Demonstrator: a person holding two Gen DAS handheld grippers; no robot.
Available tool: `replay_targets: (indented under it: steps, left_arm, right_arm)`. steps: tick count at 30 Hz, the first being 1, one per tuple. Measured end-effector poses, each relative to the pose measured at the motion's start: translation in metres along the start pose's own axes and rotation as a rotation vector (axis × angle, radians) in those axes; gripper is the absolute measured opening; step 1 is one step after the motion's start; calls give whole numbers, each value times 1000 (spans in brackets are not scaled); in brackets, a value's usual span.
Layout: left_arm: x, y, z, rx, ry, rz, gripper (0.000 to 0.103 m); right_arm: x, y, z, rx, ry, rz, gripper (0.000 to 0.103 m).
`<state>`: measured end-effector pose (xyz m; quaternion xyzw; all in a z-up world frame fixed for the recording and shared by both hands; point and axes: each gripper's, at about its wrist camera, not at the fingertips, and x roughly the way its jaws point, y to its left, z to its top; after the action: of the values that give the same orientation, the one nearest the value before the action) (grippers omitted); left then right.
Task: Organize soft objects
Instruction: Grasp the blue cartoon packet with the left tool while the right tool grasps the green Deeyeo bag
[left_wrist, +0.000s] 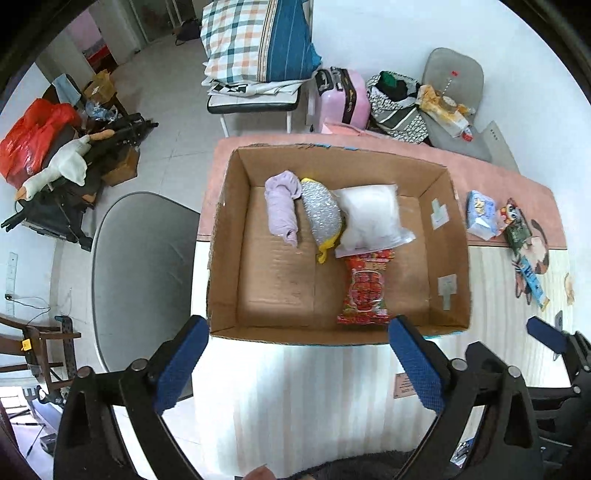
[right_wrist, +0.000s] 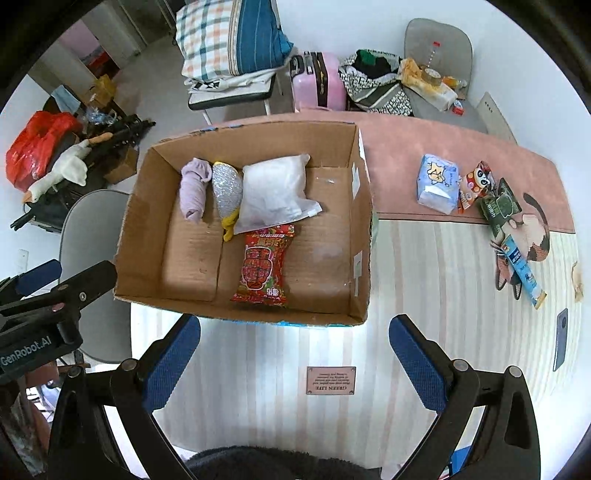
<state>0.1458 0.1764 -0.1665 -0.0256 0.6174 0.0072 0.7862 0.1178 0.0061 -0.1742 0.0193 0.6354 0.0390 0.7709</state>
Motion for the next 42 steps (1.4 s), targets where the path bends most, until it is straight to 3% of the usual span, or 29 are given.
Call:
replay_targets:
  steps: [6,9,15,17,19,23,26,29,34,37,42]
  left_arm:
    - [-13,-25,7,21,-22,-17,103]
    - [-14,-54,16,67,-32,-15,103]
    - [7,-136,48,159,-3,-36,102]
    - [20,-167,62,182,15,-46,103]
    - [42,-199,81,208,62,-53,102]
    - [110,-250,122,206,258,-143,102]
    - [159,-285,142,221,341,-135,100]
    - [209,-315,158,230,416,-100,98]
    - [267,-347,172,259,477,-79,97]
    - [281,-361,170,269,514,-108,97]
    - [302,-384,159,324,549,-78,97]
  right_arm:
    - [-5,-24,-3,41,-13,35,103]
    - [-8,-58,0,95,-10,41,103]
    - [-8,-188,17,356,-31,10,103]
    - [1,-250,26,491,-32,19,103]
    - [12,-296,35,596,-30,51,103]
    - [54,-385,57,780,-12,120,103]
    - [99,-429,76,859,58,177,103]
    - [140,-454,95,888,113,185,100]
    - [181,-480,109,903,174,172,94]
    - [199,-493,119,896,197,174,94]
    - [217,-495,133,858,237,147,89]
